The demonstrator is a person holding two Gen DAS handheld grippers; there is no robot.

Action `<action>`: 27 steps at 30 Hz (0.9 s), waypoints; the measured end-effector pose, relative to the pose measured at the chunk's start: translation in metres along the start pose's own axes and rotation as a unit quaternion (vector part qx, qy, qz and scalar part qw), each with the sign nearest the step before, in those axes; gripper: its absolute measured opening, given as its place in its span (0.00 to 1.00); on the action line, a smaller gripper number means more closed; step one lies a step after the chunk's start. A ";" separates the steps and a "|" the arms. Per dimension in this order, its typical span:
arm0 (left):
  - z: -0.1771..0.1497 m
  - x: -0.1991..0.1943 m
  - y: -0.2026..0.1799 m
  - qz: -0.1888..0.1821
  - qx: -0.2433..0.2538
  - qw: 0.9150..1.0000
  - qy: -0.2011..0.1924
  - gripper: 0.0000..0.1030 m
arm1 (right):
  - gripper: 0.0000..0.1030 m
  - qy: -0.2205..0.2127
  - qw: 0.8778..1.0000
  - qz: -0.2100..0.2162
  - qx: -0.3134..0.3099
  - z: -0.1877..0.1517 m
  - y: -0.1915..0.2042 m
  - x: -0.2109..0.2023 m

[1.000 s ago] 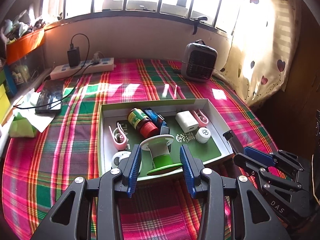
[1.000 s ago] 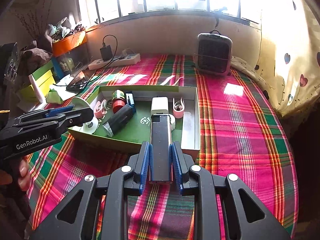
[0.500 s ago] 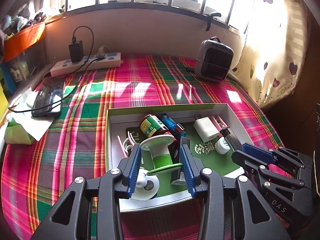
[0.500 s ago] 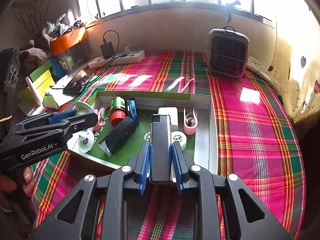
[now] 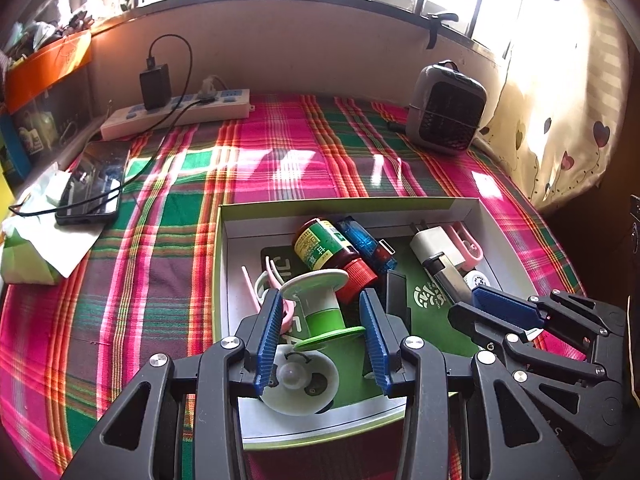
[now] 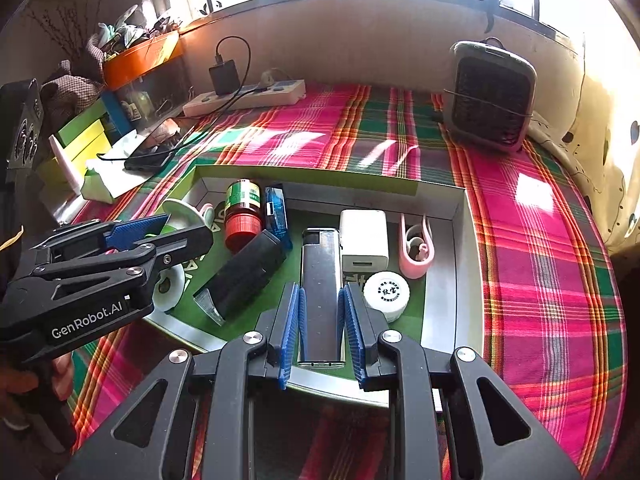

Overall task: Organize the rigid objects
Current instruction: 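Lower the spool and black case into the tray and open both tools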

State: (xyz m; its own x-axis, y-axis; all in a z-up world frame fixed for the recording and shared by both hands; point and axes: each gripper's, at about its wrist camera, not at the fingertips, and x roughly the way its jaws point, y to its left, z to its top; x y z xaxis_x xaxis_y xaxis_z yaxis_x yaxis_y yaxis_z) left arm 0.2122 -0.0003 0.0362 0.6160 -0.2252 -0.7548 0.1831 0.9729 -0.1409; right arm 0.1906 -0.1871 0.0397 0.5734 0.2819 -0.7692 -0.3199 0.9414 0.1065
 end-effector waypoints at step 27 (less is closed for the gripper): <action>-0.002 0.010 -0.005 0.006 0.006 1.000 0.009 0.38 | 0.24 0.029 1.000 -0.001 -0.010 0.001 -0.002 0.025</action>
State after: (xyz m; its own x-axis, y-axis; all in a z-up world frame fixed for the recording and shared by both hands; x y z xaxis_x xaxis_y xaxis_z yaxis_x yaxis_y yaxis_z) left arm 0.2157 -0.0069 0.0281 0.6041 -0.2118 -0.7683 0.1851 0.9750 -0.1233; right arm 0.2061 -0.1820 0.0211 0.5296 0.2689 -0.8045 -0.3347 0.9377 0.0931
